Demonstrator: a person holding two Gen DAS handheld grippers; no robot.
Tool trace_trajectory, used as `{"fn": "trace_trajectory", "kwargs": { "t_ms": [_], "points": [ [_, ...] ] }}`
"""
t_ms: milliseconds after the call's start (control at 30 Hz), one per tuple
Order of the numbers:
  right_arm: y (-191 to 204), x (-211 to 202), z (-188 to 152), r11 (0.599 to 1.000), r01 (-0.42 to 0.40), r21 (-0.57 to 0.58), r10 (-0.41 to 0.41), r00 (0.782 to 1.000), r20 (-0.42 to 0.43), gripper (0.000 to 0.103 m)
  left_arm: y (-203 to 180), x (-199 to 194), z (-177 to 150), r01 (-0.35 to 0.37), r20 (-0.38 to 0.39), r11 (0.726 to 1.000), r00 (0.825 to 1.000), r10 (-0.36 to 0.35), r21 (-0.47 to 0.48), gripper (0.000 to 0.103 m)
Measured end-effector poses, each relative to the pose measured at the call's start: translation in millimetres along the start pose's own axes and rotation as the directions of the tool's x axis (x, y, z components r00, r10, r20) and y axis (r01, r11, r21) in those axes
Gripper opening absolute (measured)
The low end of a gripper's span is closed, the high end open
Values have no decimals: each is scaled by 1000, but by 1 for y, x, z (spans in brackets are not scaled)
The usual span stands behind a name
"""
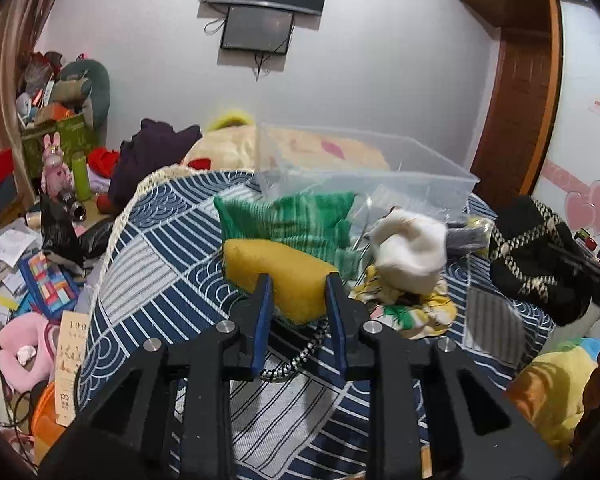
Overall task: Organize soft objects
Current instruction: 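Grasp the yellow sponge with the left tool while the right tool grasps the black chain bag, then lower the sponge into the clear box with the left tool while the right tool drops the black bag in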
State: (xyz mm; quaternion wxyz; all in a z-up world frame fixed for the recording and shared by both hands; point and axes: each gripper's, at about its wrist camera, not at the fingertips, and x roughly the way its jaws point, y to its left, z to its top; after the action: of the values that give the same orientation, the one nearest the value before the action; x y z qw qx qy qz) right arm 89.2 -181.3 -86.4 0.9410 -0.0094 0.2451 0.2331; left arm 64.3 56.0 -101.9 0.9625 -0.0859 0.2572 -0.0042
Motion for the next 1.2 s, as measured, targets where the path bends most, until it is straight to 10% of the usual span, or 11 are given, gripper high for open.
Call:
{"fn": "trace_trajectory", "kwargs": {
  "t_ms": [633,1200],
  "points": [
    [5,4,75,999,43,-24,-38,986,161,17,-20,-23,69,95,151,995,984,-100,40,22],
    [9,89,105,994,89,-60,-87,995,40,17,-27,65,106,137,-16,988,991,-136,65,22]
  ]
}}
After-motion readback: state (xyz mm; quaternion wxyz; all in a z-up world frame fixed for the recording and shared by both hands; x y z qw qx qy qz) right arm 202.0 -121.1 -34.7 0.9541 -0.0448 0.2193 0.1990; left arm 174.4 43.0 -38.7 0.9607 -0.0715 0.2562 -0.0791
